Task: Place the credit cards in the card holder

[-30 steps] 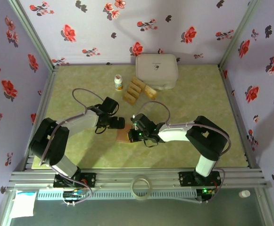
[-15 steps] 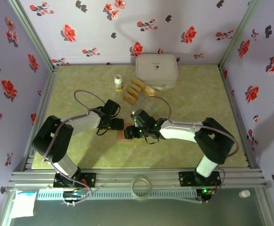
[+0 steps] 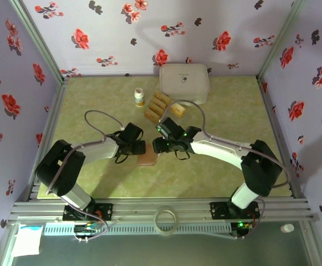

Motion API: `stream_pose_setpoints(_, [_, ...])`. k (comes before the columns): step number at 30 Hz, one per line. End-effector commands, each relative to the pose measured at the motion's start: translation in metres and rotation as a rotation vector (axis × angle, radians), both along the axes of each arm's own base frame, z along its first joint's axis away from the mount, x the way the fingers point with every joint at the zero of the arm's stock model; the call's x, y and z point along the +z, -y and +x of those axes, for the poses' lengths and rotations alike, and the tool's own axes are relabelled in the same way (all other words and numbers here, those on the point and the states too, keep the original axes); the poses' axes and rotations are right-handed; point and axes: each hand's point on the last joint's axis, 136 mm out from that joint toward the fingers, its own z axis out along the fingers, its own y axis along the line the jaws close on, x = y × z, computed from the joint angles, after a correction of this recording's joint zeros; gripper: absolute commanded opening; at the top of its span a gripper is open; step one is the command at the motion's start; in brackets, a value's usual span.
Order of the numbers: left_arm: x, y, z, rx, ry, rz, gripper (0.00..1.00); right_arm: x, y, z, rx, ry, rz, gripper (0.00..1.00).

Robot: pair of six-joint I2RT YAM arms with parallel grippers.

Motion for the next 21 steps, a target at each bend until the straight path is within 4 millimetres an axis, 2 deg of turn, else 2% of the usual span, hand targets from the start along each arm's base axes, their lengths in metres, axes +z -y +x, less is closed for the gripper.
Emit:
stream_pose_setpoints(1, [-0.037,-0.014,-0.034,0.032,-0.133,0.056,0.82,-0.014,0.005,-0.009,-0.01,-0.08,-0.04,0.41])
stream_pose_setpoints(3, [-0.038,-0.014,-0.034,0.034,-0.134,0.056,0.82,-0.017,0.006,-0.006,-0.044,-0.075,-0.027,0.4])
stream_pose_setpoints(5, [-0.039,-0.014,-0.035,0.035,-0.135,0.055,0.82,-0.019,0.008,-0.003,-0.074,-0.065,-0.02,0.43])
stream_pose_setpoints(12, [-0.043,-0.016,-0.039,0.031,-0.142,0.062,0.82,-0.024,-0.007,0.001,-0.083,-0.092,0.024,0.46])
stream_pose_setpoints(21, [-0.026,-0.016,-0.041,0.006,-0.115,0.048,0.85,-0.039,-0.003,-0.001,-0.09,-0.112,-0.01,0.32])
